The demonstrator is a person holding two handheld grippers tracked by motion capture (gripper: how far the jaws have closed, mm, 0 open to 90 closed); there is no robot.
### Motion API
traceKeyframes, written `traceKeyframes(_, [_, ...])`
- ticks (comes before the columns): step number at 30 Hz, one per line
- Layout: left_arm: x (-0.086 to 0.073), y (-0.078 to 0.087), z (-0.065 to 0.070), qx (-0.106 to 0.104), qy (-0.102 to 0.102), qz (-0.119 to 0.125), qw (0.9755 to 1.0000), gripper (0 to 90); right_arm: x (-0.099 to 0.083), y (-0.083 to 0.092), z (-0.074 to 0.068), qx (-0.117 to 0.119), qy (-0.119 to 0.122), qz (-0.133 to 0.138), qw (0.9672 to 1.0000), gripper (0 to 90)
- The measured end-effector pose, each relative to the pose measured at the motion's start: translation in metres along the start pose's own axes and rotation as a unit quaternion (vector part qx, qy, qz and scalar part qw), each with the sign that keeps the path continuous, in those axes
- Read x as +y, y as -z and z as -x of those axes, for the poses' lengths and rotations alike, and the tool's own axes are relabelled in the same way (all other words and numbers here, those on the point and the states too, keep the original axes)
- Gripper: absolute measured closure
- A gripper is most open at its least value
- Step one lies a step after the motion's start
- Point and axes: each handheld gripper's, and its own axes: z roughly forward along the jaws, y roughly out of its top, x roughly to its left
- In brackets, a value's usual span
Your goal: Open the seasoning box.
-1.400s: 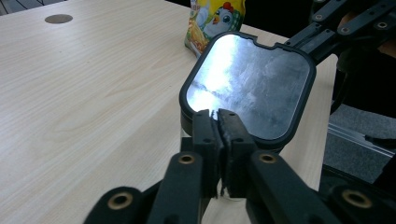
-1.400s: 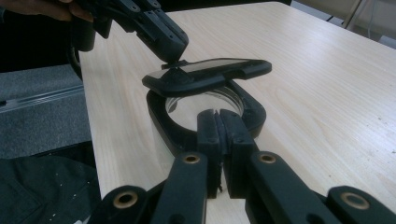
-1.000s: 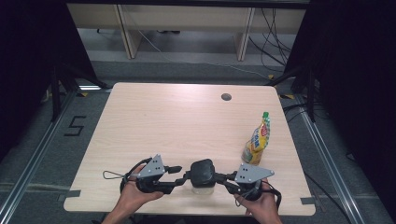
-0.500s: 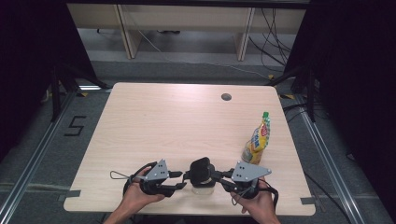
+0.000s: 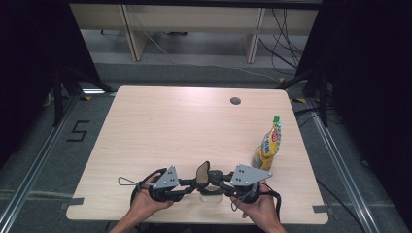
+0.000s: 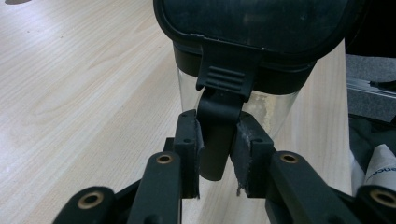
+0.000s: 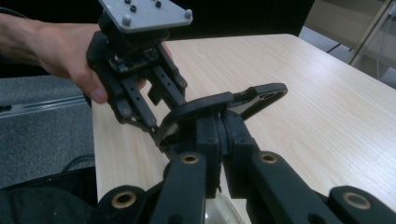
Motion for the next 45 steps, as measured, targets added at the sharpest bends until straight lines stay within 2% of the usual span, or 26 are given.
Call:
traceKeyframes(2, [0.0, 0.0, 0.0, -0.001, 0.0, -0.001, 1.0, 72.5, 0.003, -0.003, -0.002, 0.005, -0.01, -0.002, 0.9999, 87.0])
traceKeyframes(4, [0.001, 0.0, 0.0, 0.001, -0.005, -0.002, 1.0, 72.6, 0.005, -0.007, -0.002, 0.006, -0.002, 0.0, 1.0, 87.0])
traceKeyframes(9, [0.001, 0.001, 0.002, 0.009, -0.007, -0.007, 0.9999, 72.8, 0.01, -0.016, -0.006, 0.017, 0.0, -0.004, 0.9998, 86.8])
traceKeyframes(10, [0.001, 0.001, 0.002, 0.009, -0.007, -0.008, 0.9999, 72.8, 0.011, -0.017, -0.007, 0.015, -0.007, -0.004, 0.9999, 86.8])
traceKeyframes(11, [0.001, 0.001, 0.003, 0.01, -0.007, -0.008, 0.9999, 72.8, 0.012, -0.02, -0.007, 0.019, 0.003, -0.002, 0.9998, 86.8])
traceKeyframes(17, [0.002, 0.0, 0.004, 0.014, -0.014, -0.01, 0.9998, 72.9, 0.016, -0.03, -0.01, 0.025, 0.002, -0.007, 0.9997, 86.8])
traceKeyframes(18, [0.003, 0.001, 0.004, 0.017, -0.014, -0.012, 0.9997, 72.9, 0.017, -0.032, -0.008, 0.021, 0.02, -0.003, 0.9996, 86.8])
traceKeyframes(19, [0.003, 0.001, 0.004, 0.017, -0.014, -0.012, 0.9997, 72.9, 0.017, -0.033, -0.01, 0.027, 0.003, -0.012, 0.9995, 86.8])
traceKeyframes(21, [0.003, 0.001, 0.005, 0.018, -0.014, -0.012, 0.9997, 72.9, 0.017, -0.036, -0.01, 0.026, 0.012, -0.008, 0.9996, 86.8])
traceKeyframes(24, [0.003, 0.001, 0.004, 0.019, -0.025, -0.016, 0.9994, 72.9, 0.016, -0.038, -0.01, 0.028, 0.003, -0.013, 0.9995, 86.8])
traceKeyframes(25, [0.003, 0.001, 0.005, 0.019, -0.012, -0.013, 0.9997, 72.9, 0.016, -0.038, -0.01, 0.03, 0.003, -0.015, 0.9994, 86.8])
traceKeyframes(31, [0.002, 0.001, 0.005, 0.014, -0.005, -0.009, 0.9998, 72.2, 0.014, -0.039, -0.008, 0.029, -0.002, -0.015, 0.9995, 84.4])
traceKeyframes(33, [0.003, 0.002, 0.005, 0.022, -0.006, -0.004, 0.9997, 68.9, 0.014, -0.037, -0.007, 0.028, -0.001, -0.019, 0.9994, 81.2])
traceKeyframes(34, [0.004, 0.003, 0.005, 0.029, -0.011, -0.005, 0.9995, 64.1, 0.013, -0.035, -0.007, 0.023, -0.006, -0.016, 0.9996, 79.5])
traceKeyframes(36, [0.004, 0.007, 0.003, 0.027, -0.017, -0.005, 0.9995, 59.9, 0.011, -0.03, -0.004, 0.014, -0.013, -0.013, 0.9997, 76.6])
traceKeyframes(37, [0.003, 0.009, 0.004, 0.029, -0.008, -0.002, 0.9995, 58.0, 0.01, -0.027, -0.003, 0.009, -0.015, -0.012, 0.9998, 74.1])
traceKeyframes(39, [0.002, 0.014, 0.002, 0.03, -0.007, 0.001, 0.9995, 52.9, 0.006, -0.019, 0.001, -0.005, -0.029, -0.009, 0.9995, 66.6])
traceKeyframes(41, [-0.001, 0.018, 0.003, 0.023, 0.018, 0.011, 0.9995, 50.3, 0.002, -0.01, 0.004, -0.018, -0.036, -0.007, 0.9991, 59.8])
traceKeyframes(42, [-0.002, 0.02, 0.002, 0.02, 0.021, 0.013, 0.9995, 49.0, 0.0, -0.005, 0.007, -0.023, -0.036, -0.01, 0.999, 57.8])
traceKeyframes(43, [-0.003, 0.021, 0.002, 0.02, 0.018, 0.01, 0.9996, 48.1, -0.003, 0.001, 0.009, -0.029, -0.044, -0.008, 0.9986, 55.9])
traceKeyframes(45, [-0.007, 0.023, 0.005, 0.025, 0.027, 0.006, 0.9993, 46.4, -0.008, 0.012, 0.013, -0.046, -0.059, -0.008, 0.9972, 53.2])
